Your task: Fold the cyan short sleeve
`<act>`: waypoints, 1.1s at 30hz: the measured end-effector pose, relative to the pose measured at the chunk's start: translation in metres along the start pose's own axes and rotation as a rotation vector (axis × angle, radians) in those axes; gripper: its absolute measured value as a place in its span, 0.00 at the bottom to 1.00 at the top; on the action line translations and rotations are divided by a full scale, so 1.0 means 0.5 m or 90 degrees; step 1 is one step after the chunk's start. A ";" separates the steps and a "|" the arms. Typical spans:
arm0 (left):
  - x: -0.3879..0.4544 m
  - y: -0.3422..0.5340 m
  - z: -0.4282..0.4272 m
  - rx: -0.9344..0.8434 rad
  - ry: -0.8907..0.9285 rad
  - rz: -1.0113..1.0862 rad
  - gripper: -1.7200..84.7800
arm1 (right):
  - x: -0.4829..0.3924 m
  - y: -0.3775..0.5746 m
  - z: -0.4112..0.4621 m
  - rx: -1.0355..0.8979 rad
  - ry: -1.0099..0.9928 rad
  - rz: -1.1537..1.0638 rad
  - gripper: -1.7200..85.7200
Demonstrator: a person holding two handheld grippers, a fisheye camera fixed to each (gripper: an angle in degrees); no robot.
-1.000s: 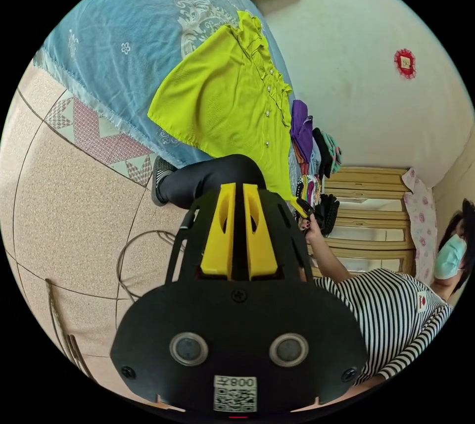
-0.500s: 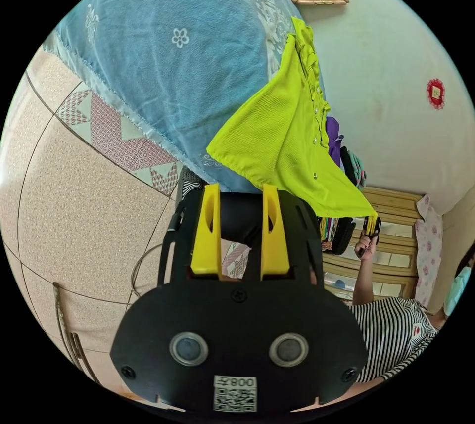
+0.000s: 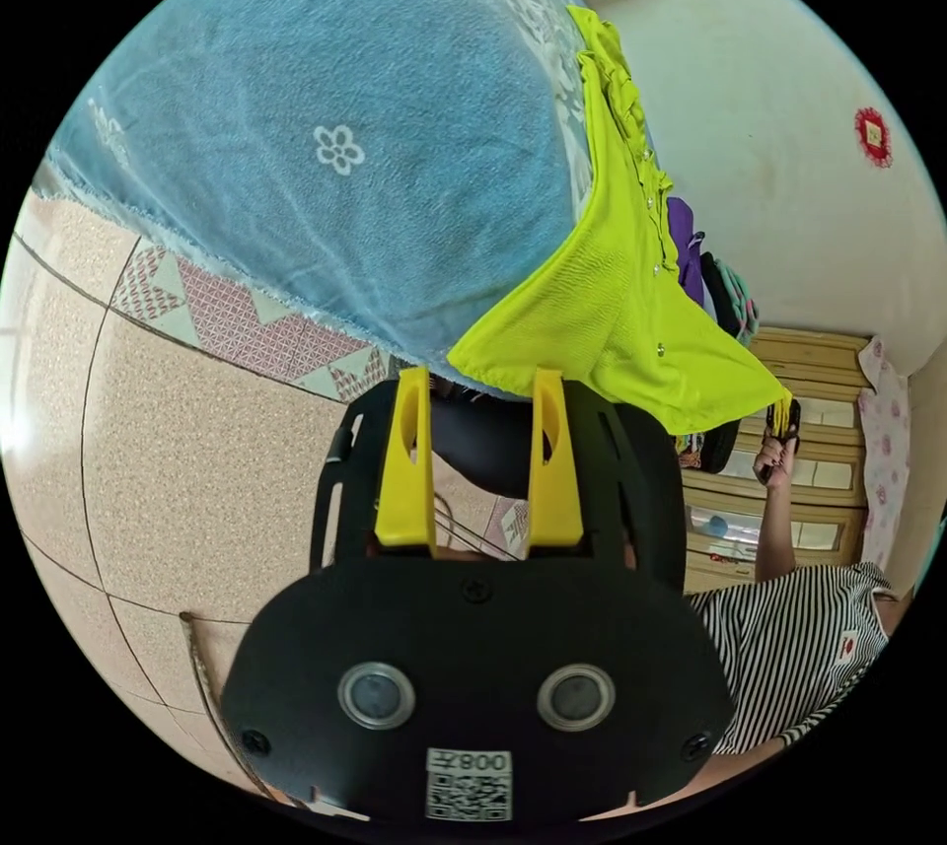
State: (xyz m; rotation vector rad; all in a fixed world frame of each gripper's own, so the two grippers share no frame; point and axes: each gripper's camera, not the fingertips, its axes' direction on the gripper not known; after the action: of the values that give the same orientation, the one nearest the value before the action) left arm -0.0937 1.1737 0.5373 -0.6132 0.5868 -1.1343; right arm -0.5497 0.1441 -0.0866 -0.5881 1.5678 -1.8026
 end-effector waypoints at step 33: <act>0.053 0.013 -0.051 -0.075 -0.055 0.148 0.05 | 0.082 0.092 0.058 0.011 0.030 0.075 0.03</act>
State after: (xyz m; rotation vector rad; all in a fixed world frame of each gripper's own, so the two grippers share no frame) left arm -0.0991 1.1467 0.5121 -0.6732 0.6353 -0.8561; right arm -0.5479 0.0921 -0.1302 -0.4376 1.5826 -1.7522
